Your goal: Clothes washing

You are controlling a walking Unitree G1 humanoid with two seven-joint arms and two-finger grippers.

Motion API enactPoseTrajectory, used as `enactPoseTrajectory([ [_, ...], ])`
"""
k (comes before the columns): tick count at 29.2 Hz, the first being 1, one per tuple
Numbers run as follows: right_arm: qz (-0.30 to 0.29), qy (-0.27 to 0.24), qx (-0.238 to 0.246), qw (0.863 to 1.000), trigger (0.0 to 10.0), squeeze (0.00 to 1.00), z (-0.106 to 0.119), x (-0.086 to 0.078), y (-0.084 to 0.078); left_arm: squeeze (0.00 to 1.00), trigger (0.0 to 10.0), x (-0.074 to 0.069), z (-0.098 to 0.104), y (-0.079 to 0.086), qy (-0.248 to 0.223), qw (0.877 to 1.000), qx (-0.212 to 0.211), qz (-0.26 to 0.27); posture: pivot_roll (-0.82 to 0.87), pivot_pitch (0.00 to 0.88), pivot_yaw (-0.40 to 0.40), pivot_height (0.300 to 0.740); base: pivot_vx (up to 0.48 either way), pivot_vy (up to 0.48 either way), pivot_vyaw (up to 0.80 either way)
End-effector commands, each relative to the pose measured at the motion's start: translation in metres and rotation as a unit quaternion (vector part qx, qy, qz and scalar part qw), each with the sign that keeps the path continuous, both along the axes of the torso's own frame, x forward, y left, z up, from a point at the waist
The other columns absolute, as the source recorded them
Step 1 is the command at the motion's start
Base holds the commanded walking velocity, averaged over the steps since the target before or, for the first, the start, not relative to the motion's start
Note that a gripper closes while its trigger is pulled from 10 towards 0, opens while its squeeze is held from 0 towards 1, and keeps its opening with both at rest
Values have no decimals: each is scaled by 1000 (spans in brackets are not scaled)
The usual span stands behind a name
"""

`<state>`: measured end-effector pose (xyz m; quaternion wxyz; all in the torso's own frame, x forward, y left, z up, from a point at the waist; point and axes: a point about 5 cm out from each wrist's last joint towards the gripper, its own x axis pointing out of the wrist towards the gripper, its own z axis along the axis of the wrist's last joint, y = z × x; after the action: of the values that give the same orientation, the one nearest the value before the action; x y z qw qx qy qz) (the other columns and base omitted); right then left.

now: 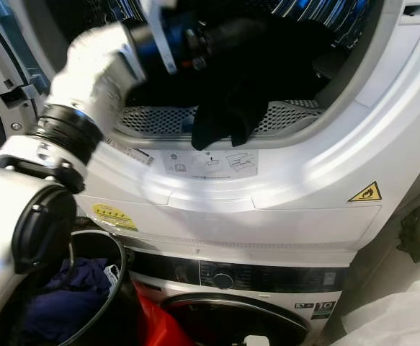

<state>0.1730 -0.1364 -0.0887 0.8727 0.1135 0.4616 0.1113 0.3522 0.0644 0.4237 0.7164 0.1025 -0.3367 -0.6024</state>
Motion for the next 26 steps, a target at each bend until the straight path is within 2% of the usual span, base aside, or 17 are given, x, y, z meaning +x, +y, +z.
enactPoseTrajectory([
  [1,-1,5,4,1000,10000,0,-1,-3,5,0,10000,-9,-4,10,-5,999,35,-32,12,0,165,740,0,0,0],
  [3,0,6,4,1000,10000,0,-2,-4,5,0,10000,-17,-10,18,-3,996,58,-62,15,0,165,740,0,0,0],
  [5,0,6,5,1000,10000,0,-2,-5,6,0,10000,-19,-16,26,8,996,69,-62,16,0,166,740,0,0,0],
  [8,1,7,4,1000,10000,0,-3,-6,6,0,10000,-21,-41,44,31,992,112,-45,17,0,167,740,0,0,0],
  [10,1,7,5,1000,10000,0,-3,-6,6,0,10000,-32,-57,53,40,988,139,-54,20,0,164,740,0,0,0],
  [11,1,7,5,1000,10000,0,-3,-6,6,0,10000,-32,-57,53,40,988,139,-54,20,0,164,740,0,0,0],
  [14,3,6,9,1000,10000,0,-3,-7,7,0,10000,-53,-59,56,61,982,145,-108,46,0,154,740,0,0,0],
  [15,7,5,9,1000,10000,0,-3,-7,8,0,10000,-65,-58,54,69,975,149,-148,46,0,154,740,0,0,0],
  [19,4,0,19,1000,10000,0,-2,-6,10,0,10000,-80,-61,47,91,961,144,-220,57,0,150,740,0,0,0],
  [20,2,-3,21,1000,10000,0,-1,-5,11,0,10000,-85,-62,44,102,953,141,-247,55,0,152,740,0,0,0],
  [21,3,-6,23,1000,10000,0,0,-3,11,0,10000,-94,-68,36,119,939,145,-288,55,0,150,740,0,0,0],
  [25,6,-9,25,1000,10000,0,1,-1,13,0,10000,-103,-84,21,161,912,158,-341,54,0,154,740,0,0,0],
  [26,7,-10,26,1000,10000,0,1,0,14,0,10000,-105,-94,14,193,899,158,-360,52,0,156,740,0,0,0],
])
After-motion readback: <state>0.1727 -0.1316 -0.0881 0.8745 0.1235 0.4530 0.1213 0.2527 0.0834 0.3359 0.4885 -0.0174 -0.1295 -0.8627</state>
